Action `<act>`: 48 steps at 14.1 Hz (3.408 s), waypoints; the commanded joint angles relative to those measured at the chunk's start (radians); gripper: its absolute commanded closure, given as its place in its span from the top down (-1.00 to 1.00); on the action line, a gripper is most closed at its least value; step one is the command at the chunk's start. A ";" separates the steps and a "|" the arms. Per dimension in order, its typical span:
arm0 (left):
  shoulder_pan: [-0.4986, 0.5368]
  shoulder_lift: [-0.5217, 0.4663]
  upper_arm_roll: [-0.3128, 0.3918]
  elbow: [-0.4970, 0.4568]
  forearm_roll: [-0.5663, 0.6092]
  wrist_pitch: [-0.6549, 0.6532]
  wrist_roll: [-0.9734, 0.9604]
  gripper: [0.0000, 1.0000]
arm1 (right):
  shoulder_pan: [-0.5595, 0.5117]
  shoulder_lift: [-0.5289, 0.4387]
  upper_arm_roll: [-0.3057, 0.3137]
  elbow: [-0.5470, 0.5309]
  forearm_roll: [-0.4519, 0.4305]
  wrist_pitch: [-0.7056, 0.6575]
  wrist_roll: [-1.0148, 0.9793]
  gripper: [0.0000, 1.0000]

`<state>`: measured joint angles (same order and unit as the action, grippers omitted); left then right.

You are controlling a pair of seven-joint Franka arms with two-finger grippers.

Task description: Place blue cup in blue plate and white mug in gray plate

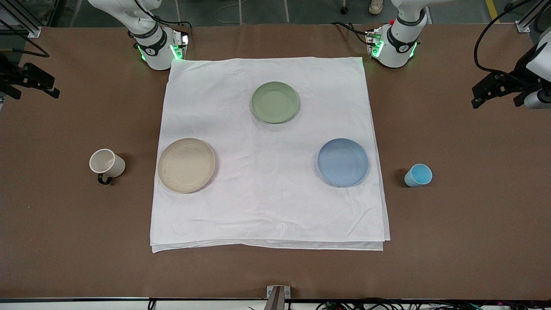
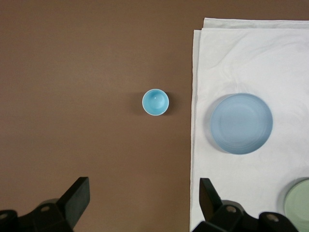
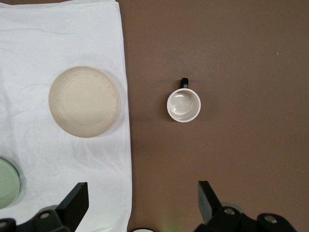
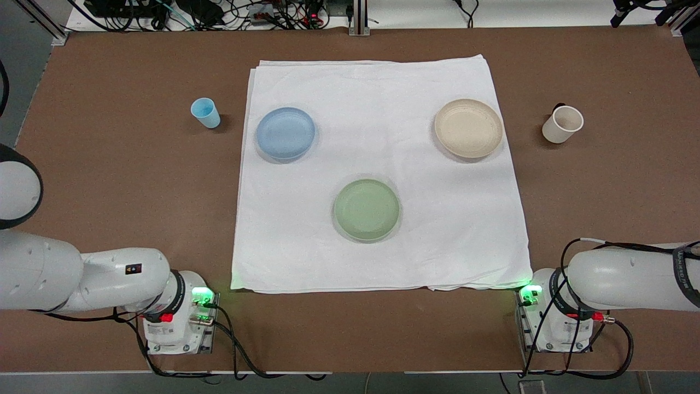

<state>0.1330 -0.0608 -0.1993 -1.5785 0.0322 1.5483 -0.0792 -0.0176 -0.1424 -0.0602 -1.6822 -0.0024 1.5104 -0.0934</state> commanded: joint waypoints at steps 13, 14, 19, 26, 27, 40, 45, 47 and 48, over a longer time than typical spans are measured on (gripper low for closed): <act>0.075 0.185 -0.002 0.026 0.006 0.054 0.013 1.00 | 0.013 -0.014 0.002 -0.004 -0.001 -0.010 -0.012 1.00; 0.083 0.224 -0.002 0.026 0.009 0.087 0.012 1.00 | 0.013 -0.014 0.002 -0.004 -0.001 -0.010 -0.012 1.00; 0.082 0.373 0.001 -0.013 0.020 0.225 -0.004 1.00 | 0.010 -0.014 0.000 -0.002 -0.001 -0.010 -0.011 1.00; 0.102 0.403 0.003 -0.365 0.020 0.660 0.002 1.00 | 0.005 -0.006 -0.003 0.024 -0.001 -0.010 -0.008 1.00; 0.103 0.407 0.003 -0.383 0.020 0.680 0.004 1.00 | 0.005 -0.006 -0.003 0.024 -0.001 -0.012 -0.008 1.00; 0.114 0.503 0.003 -0.382 0.020 0.727 0.010 -0.48 | -0.070 0.154 -0.009 0.035 0.002 0.138 -0.008 1.00; 0.102 0.460 -0.017 -0.368 0.015 0.713 -0.019 -1.00 | -0.149 0.355 -0.009 0.053 0.001 0.290 -0.017 1.00; 0.103 0.420 -0.087 -0.367 0.012 0.667 -0.095 -1.00 | -0.150 0.423 -0.009 0.049 -0.001 0.364 -0.016 1.00; 0.102 0.409 -0.129 -0.364 0.012 0.632 -0.164 -1.00 | -0.148 0.458 -0.009 0.046 -0.001 0.399 -0.014 1.00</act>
<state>0.2402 0.4044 -0.2622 -1.9348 0.0332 2.2441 -0.1423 -0.1598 0.2592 -0.0793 -1.6592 -0.0037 1.8759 -0.1048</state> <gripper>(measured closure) 0.974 0.000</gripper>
